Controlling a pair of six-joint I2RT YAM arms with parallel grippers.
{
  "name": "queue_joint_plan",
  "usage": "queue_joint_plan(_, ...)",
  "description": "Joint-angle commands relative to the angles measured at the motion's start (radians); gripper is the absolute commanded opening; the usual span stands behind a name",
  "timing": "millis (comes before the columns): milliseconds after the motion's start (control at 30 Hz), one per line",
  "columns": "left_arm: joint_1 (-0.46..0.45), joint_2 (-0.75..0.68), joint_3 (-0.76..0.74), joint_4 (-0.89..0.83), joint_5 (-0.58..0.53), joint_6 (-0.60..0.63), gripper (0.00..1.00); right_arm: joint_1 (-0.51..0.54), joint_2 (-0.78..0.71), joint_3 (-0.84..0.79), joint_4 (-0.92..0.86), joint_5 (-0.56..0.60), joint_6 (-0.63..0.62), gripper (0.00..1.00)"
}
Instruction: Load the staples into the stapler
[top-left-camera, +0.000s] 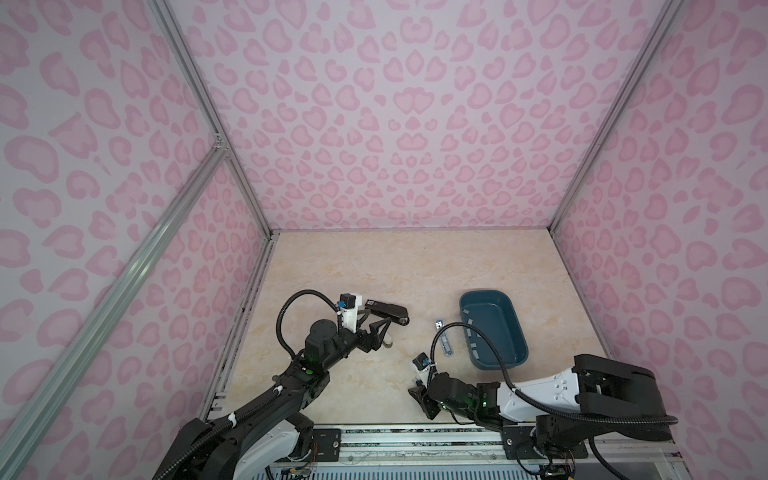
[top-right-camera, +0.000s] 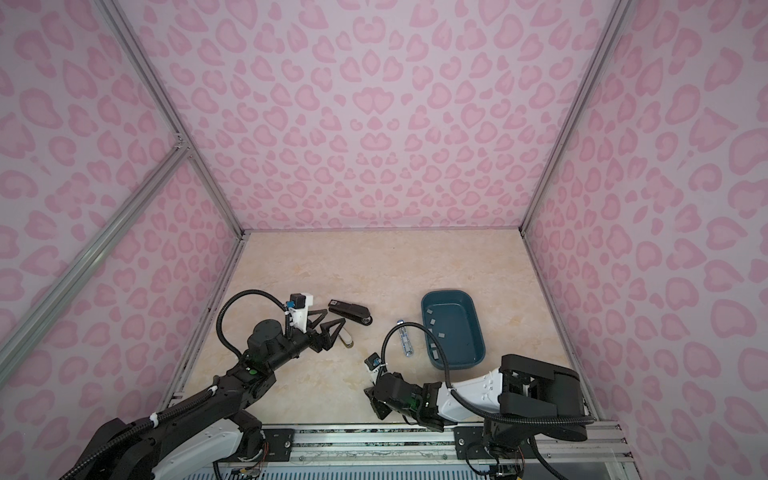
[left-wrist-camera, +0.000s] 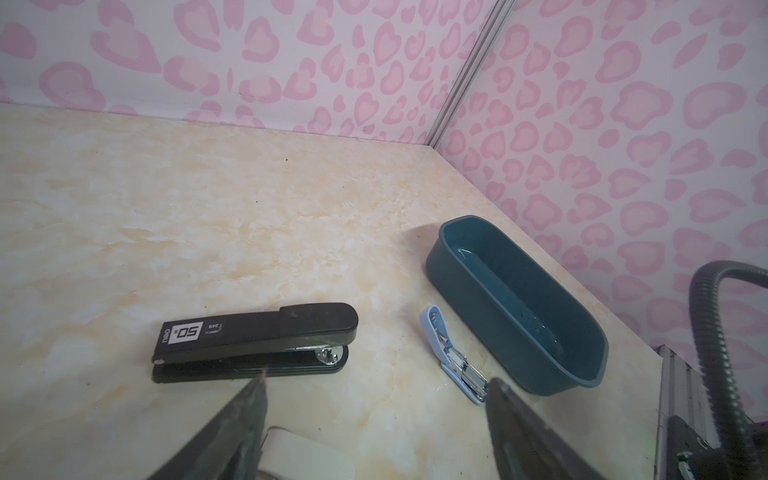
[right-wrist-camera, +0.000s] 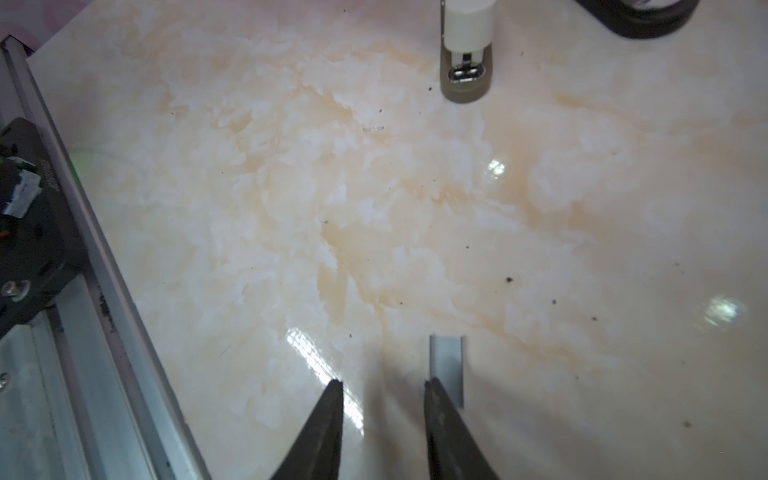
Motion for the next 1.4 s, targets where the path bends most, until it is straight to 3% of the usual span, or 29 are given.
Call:
queue_joint_plan(0,0.002,-0.013,-0.007,0.003,-0.012,0.007,0.83,-0.010,-0.027,-0.003,-0.023,0.041,-0.006,0.33)
queue_joint_plan(133,0.000,-0.009,-0.007,0.006,-0.011,0.006,0.83,-0.006,-0.048,0.034,-0.159,0.145,-0.012,0.38)
queue_joint_plan(267,0.001,-0.012,-0.009,0.007,-0.016,0.007,0.83,0.011,-0.014,0.061,-0.200,0.168,-0.026,0.41)
queue_joint_plan(500,0.000,-0.009,0.006,-0.017,-0.012,0.028,0.84,0.036,0.141,0.160,-0.241,0.160,-0.045,0.36)
queue_joint_plan(700,0.000,-0.024,0.010,-0.037,-0.012,0.042,0.85,0.039,0.194,0.191,-0.265,0.166,-0.045,0.23)
queue_joint_plan(1133,0.000,-0.029,0.021,-0.050,-0.011,0.052,0.85,0.042,0.115,0.167,-0.262,0.186,-0.037,0.13)
queue_joint_plan(1367,0.002,-0.006,0.084,-0.106,-0.008,0.096,0.85,-0.029,-0.132,0.197,-0.432,0.234,-0.049,0.10)
